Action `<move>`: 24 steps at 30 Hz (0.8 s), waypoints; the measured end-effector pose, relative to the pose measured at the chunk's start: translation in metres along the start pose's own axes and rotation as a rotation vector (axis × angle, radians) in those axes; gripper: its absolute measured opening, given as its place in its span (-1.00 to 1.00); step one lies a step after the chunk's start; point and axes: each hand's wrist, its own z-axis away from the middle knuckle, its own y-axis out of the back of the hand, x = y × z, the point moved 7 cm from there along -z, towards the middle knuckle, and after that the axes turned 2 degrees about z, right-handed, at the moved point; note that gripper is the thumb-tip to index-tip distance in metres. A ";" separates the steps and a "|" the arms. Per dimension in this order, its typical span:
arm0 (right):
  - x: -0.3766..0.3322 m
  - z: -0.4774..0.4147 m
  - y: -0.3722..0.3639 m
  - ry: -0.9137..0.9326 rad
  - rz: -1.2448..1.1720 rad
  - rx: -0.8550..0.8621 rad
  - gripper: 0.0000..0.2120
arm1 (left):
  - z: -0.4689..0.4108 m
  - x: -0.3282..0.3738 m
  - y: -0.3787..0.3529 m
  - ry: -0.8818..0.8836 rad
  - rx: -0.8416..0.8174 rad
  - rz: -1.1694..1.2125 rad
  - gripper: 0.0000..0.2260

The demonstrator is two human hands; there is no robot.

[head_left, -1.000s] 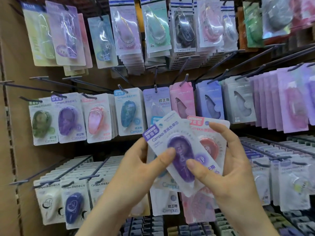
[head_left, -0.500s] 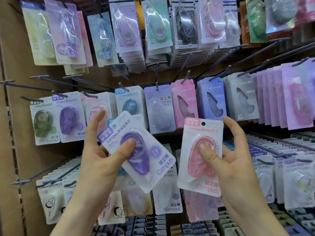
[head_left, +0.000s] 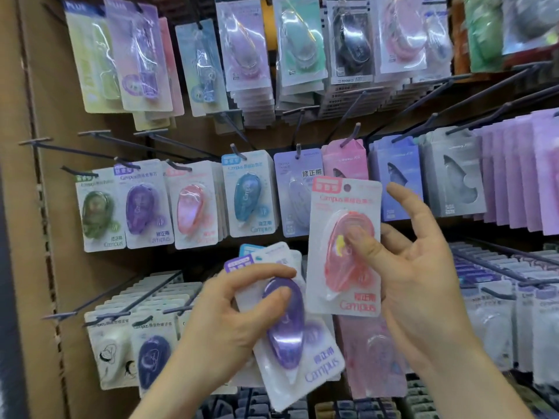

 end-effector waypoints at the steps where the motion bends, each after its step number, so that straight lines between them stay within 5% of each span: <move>1: 0.001 0.001 -0.005 0.009 0.002 -0.002 -0.35 | 0.001 0.000 -0.004 0.011 -0.012 0.043 -0.81; 8: 0.004 0.003 -0.028 0.116 0.022 0.055 -0.40 | 0.004 0.003 -0.004 0.058 -0.068 0.189 -0.82; 14: 0.024 -0.002 -0.071 0.062 0.215 -0.113 -0.35 | 0.004 0.004 0.028 0.046 0.023 0.184 -0.86; 24: 0.034 -0.012 -0.136 -0.027 0.099 -0.310 -0.27 | 0.011 -0.020 0.106 0.168 0.067 0.222 -0.82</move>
